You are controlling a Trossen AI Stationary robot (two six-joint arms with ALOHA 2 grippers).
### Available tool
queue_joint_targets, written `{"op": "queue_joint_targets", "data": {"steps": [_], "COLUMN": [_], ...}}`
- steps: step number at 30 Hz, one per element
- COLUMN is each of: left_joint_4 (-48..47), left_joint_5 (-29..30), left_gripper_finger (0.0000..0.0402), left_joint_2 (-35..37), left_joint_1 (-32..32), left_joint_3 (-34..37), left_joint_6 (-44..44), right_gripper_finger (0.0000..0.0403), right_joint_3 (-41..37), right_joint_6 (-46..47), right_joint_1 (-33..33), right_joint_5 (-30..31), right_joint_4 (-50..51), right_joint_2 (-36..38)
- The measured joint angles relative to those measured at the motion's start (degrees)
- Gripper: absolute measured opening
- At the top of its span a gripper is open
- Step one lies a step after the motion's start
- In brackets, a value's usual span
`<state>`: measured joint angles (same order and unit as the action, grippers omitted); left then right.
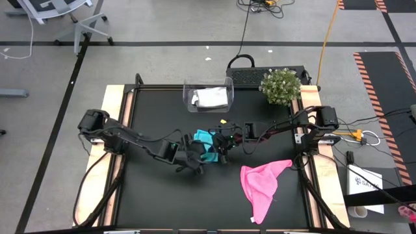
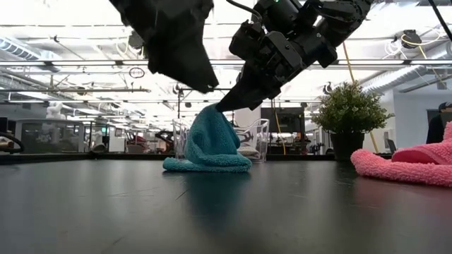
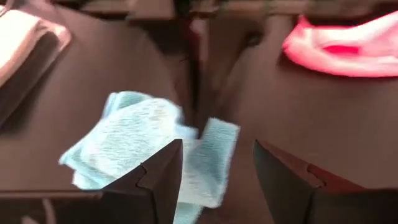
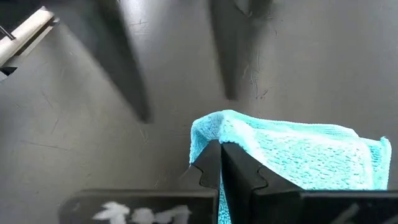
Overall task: Fold microfiber towels
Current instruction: Fold the light blue microfiber cloth
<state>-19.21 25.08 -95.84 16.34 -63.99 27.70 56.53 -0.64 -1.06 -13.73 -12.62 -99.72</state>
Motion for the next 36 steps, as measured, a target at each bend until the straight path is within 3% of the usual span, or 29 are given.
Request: {"op": "queue_joint_targets", "data": {"steps": [6, 13, 15, 21, 28, 36], "left_joint_4": [1.87, 7.22, 6.28, 3.16, -2.32, -3.00], "left_joint_5": [-2.45, -1.18, 1.00, 1.97, 7.06, 7.96], "left_gripper_finger": [0.0196, 0.0183, 0.0155, 0.0020, 0.0005, 0.0004], "left_joint_2": [-3.08, -5.35, -5.03, -3.07, -3.05, -3.10], "left_joint_1": [-2.46, -4.16, -4.02, -3.74, -3.38, -2.74], "left_joint_3": [1.31, 1.44, 1.42, 1.29, 1.42, 1.42], "left_joint_6": [-0.74, -3.29, -2.35, -0.81, 6.12, 10.85], "right_gripper_finger": [0.0000, 0.0000, 0.0000, 0.0002, 0.0010, 0.0001], "right_joint_3": [0.00, 0.00, 0.02, 0.09, -0.76, -5.84], "right_joint_6": [0.00, 0.39, 0.95, 0.80, 1.39, 5.19], "right_joint_1": [0.00, 0.00, -0.02, -0.09, 0.51, 3.35], "right_joint_5": [0.01, 0.01, 0.23, 1.42, 0.04, 1.68], "right_joint_4": [0.00, -0.43, -0.60, 0.50, 10.42, 5.07], "right_joint_2": [0.00, -0.02, -0.02, 2.54, 10.30, 6.67]}}
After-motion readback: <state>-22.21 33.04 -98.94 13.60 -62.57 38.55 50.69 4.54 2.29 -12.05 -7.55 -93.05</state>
